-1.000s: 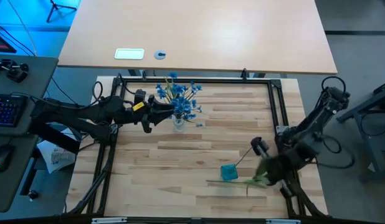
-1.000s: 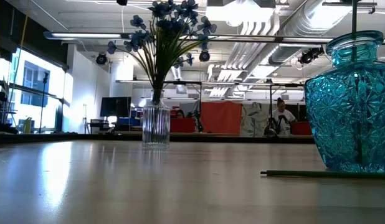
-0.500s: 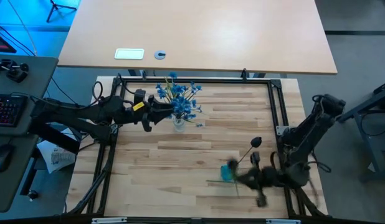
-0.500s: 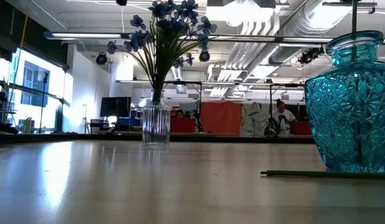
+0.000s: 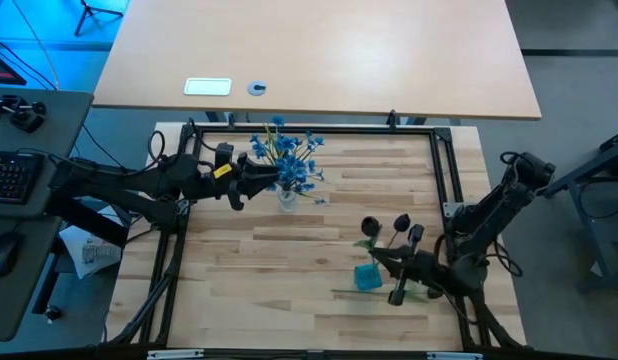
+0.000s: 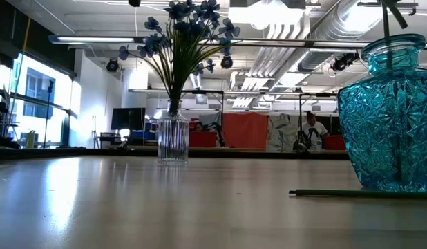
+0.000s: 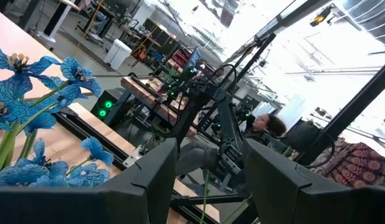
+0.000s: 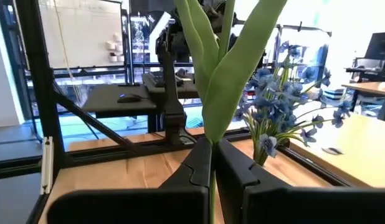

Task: Sort flowers into vase by color
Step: Put the top dark blue flower into the blue vase, then put the dark blue flower into the blue vase

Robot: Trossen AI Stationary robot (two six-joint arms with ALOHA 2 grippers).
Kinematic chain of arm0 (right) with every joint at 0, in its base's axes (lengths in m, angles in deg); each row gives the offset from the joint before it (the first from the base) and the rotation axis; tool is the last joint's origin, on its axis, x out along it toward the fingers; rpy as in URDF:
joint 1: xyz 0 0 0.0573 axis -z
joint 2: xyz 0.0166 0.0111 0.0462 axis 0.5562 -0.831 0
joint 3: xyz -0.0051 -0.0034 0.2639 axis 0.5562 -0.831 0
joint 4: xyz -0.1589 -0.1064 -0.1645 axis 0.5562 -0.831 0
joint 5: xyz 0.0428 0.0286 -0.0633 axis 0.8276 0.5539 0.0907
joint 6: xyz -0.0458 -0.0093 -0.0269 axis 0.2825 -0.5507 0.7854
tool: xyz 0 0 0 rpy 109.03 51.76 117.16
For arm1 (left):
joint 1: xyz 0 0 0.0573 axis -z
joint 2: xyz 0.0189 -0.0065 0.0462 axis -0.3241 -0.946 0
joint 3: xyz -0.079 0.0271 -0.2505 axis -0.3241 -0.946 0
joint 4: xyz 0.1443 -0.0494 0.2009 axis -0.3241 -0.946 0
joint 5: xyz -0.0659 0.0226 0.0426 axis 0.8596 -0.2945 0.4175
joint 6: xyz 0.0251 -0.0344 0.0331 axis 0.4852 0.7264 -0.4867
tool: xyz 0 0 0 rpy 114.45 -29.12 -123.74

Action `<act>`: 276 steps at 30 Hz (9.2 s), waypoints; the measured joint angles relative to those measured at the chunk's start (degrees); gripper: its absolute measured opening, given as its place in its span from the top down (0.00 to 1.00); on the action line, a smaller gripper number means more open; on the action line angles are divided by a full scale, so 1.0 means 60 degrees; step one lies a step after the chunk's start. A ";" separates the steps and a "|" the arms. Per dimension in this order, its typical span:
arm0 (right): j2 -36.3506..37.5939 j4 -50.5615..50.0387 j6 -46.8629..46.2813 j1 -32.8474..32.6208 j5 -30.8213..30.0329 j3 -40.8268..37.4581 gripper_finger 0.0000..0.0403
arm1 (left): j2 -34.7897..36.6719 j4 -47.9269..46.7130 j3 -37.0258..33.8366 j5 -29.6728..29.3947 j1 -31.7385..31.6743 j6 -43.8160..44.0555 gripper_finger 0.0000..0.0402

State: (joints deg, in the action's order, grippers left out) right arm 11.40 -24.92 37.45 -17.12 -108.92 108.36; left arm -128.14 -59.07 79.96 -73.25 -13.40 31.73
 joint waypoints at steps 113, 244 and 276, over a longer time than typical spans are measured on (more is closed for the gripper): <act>-0.3170 -1.3343 -0.9934 0.0590 1.2690 0.1380 0.96 | 0.0073 -0.1605 0.0004 0.1791 0.0015 -0.0003 0.57; -0.1338 -1.8150 -0.2876 0.2452 0.2764 1.4568 0.33 | -0.4824 0.8427 0.0187 -0.5994 0.4298 -0.4128 1.00; -0.1381 -1.9219 -0.4586 0.2393 0.2653 1.4571 0.33 | -1.2171 0.7373 0.7756 -0.2478 0.2859 -0.6773 1.00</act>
State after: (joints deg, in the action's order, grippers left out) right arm 3.12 -140.24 9.94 -2.76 -93.00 195.79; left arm -201.17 -14.83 126.49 -88.12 3.76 -8.91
